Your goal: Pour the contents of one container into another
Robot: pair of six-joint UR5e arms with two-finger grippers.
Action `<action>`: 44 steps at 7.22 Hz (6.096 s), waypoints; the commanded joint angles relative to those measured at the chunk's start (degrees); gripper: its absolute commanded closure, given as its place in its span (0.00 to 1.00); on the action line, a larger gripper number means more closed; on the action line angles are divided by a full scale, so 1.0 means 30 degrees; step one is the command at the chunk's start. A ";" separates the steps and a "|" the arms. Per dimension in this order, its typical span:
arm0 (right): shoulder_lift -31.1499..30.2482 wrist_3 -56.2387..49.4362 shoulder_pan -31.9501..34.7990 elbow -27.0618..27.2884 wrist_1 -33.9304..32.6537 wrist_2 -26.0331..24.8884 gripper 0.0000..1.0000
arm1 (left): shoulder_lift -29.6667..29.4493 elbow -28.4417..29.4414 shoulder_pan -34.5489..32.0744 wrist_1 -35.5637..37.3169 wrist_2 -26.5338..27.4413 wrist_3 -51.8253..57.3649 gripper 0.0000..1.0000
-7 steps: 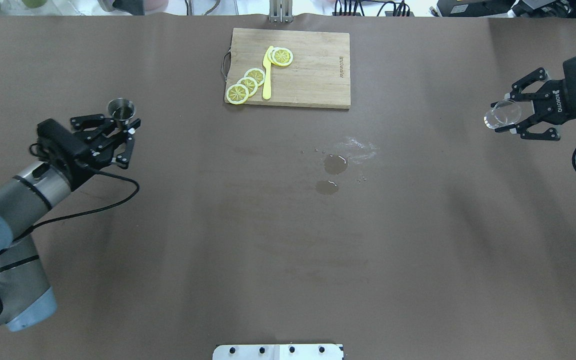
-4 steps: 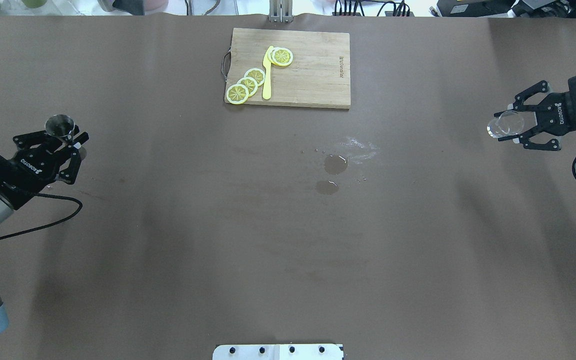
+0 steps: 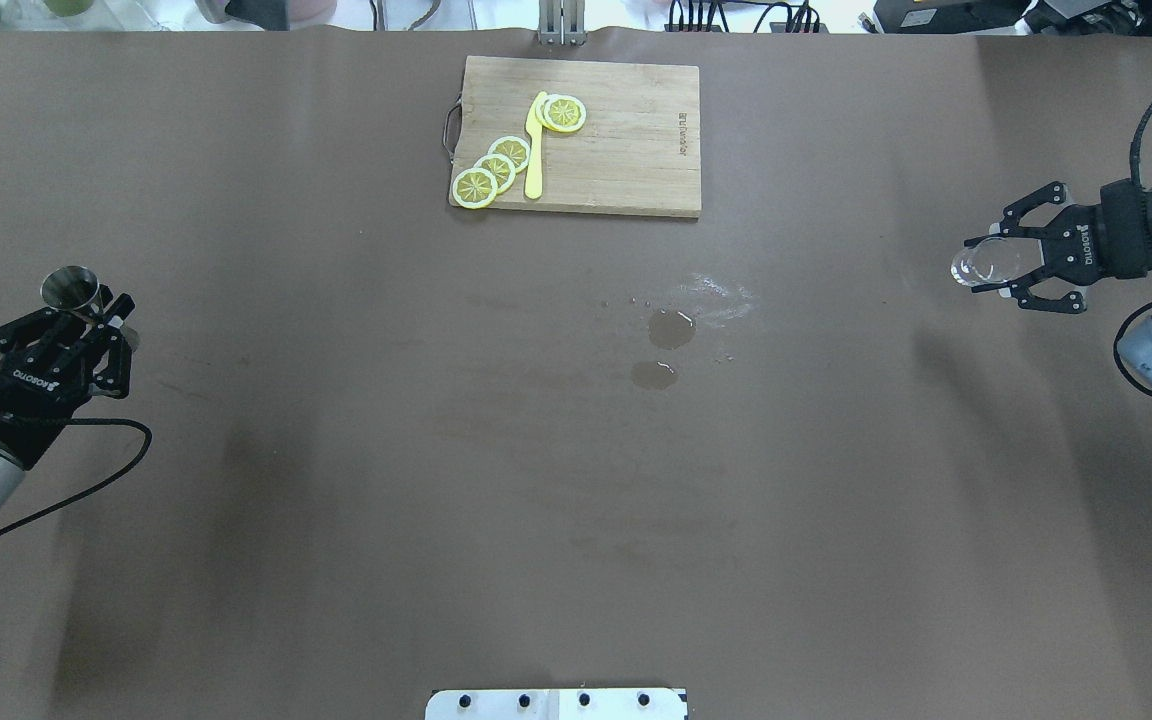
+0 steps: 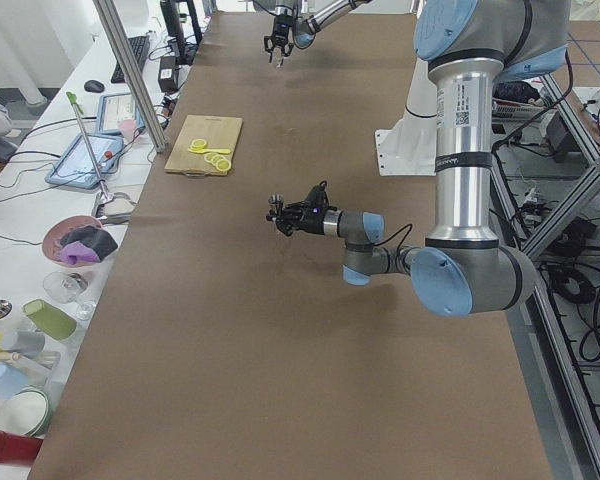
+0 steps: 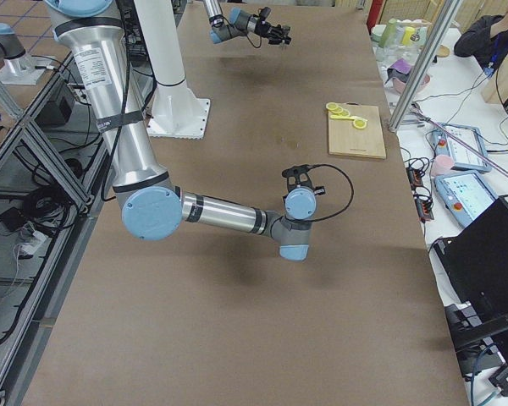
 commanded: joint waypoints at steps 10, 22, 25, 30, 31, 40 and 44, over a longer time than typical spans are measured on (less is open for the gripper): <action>0.0296 0.3135 -0.2542 -0.1805 0.3916 -0.1837 1.00 | 0.1291 -0.1394 0.3295 1.5635 0.7280 -1.8317 1.00; 0.0326 0.3632 -0.3275 -0.2421 0.4359 -0.1808 0.28 | -0.2717 0.2703 -0.1654 1.7602 0.4823 -1.8963 1.00; 0.0355 0.3603 -0.3275 -0.2392 0.4359 -0.1808 0.00 | -0.2955 0.2883 -0.1773 1.7573 0.4500 -1.9022 0.91; 0.0355 0.3604 -0.3275 -0.2363 0.4359 -0.1836 0.00 | -0.2955 0.2883 -0.1773 1.7572 0.4265 -1.9198 0.34; 0.0413 0.3603 -0.3275 -0.2421 0.4359 -0.1866 0.00 | -0.2926 0.2738 -0.1744 1.7543 0.4264 -1.9198 0.22; 0.1468 0.4801 -0.2572 -0.3331 0.4184 -0.2687 0.00 | 0.0560 -0.2416 0.3197 1.7689 0.6572 -1.8993 0.03; 0.1381 0.7985 -0.2543 -0.2688 0.4359 -0.2453 0.00 | 0.1586 -0.4292 0.3033 1.4612 0.4126 -1.1180 0.03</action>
